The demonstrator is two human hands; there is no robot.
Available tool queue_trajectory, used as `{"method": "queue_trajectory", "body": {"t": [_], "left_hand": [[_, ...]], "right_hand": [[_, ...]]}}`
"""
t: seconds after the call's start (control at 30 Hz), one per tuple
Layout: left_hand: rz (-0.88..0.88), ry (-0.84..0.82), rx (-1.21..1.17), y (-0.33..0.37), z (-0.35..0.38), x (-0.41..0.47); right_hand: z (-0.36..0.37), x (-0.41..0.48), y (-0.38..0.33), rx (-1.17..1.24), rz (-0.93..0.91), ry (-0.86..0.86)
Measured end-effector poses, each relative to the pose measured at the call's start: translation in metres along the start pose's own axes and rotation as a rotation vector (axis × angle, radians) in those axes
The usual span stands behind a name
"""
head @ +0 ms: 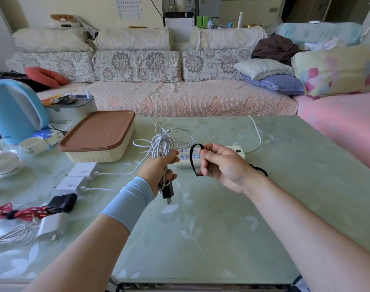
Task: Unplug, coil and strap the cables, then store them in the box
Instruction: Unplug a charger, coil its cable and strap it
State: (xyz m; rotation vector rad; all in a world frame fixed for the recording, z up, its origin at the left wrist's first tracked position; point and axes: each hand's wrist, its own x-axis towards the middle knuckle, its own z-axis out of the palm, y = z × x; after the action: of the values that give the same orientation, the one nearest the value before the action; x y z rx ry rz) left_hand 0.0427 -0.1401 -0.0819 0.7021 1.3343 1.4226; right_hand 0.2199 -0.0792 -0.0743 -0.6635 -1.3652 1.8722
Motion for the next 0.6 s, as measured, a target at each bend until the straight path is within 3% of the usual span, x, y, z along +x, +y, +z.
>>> {"method": "queue_trajectory", "body": {"t": [0.1, 0.2, 0.4, 0.6], "left_hand": [[-0.025, -0.180, -0.020, 0.004, 0.001, -0.008], [-0.029, -0.335, 0.018, 0.007, 0.005, -0.016], [0.040, -0.228, 0.156, 0.002, 0.008, -0.014], [0.039, -0.161, 0.194, 0.001, 0.010, -0.010]], "right_hand": [[0.002, -0.006, -0.004, 0.064, 0.039, -0.079], [0.006, -0.006, -0.001, -0.003, 0.019, -0.050], [0.008, -0.003, 0.003, -0.034, 0.038, 0.036], [0.009, -0.003, 0.006, -0.109, 0.102, -0.032]]}}
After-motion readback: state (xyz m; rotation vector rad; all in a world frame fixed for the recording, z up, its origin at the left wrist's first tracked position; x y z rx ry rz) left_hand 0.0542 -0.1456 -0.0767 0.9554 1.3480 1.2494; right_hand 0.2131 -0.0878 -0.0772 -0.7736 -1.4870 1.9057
